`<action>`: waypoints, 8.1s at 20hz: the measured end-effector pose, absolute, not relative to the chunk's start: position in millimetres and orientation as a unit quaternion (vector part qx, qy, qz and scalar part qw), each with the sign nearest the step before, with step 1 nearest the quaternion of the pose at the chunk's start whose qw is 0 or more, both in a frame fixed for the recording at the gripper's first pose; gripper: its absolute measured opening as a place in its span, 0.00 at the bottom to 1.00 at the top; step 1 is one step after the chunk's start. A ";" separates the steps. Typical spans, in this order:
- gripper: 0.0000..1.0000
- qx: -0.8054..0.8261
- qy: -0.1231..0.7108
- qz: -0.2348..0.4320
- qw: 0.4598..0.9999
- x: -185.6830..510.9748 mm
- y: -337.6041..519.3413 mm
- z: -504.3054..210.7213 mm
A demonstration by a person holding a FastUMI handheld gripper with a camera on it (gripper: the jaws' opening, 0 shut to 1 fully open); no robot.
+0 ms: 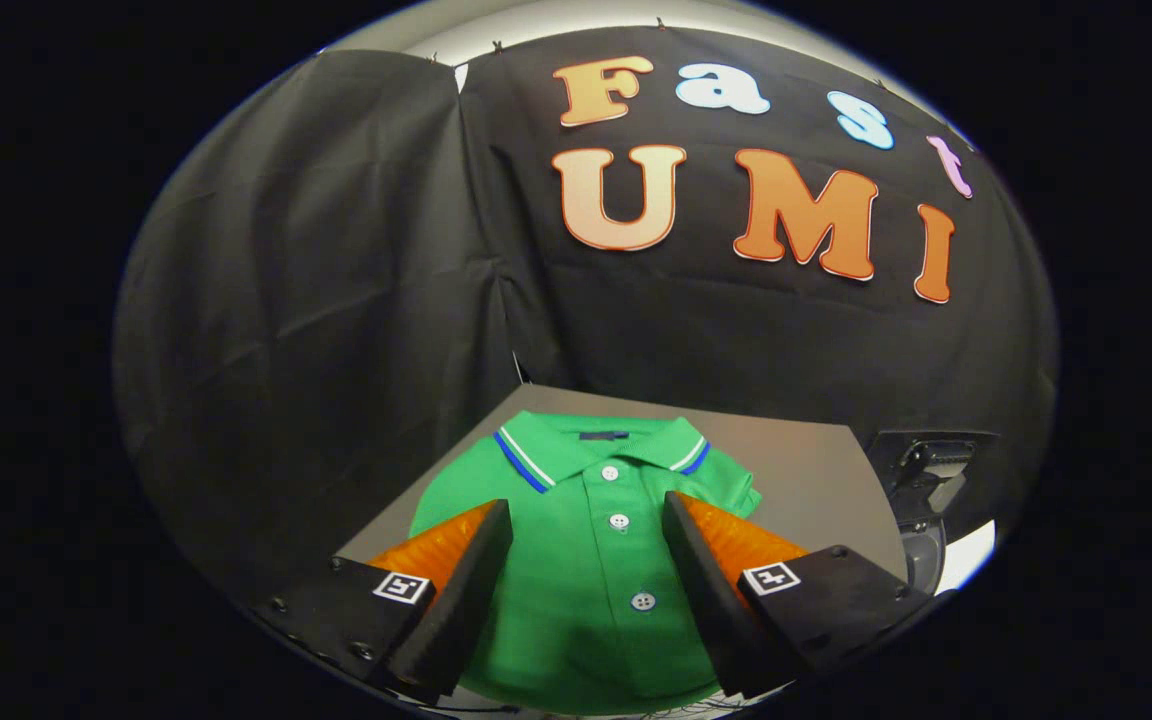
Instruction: Put the clothes into the washing machine and then close the washing machine lid.
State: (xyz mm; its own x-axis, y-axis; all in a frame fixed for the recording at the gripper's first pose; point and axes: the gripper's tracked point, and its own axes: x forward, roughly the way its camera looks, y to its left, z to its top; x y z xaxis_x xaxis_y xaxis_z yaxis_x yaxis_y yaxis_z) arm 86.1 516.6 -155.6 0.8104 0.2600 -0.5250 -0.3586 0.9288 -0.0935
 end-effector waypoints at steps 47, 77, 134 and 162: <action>0.11 -0.084 0.208 0.181 0.958 98.1 506.0 -154.1; 0.11 0.018 0.030 0.175 0.984 92.5 332.7 56.5; 0.11 0.004 0.450 0.004 0.893 185.9 -16.4 -430.2; 0.97 -0.008 0.300 0.026 0.953 187.6 10.1 -261.5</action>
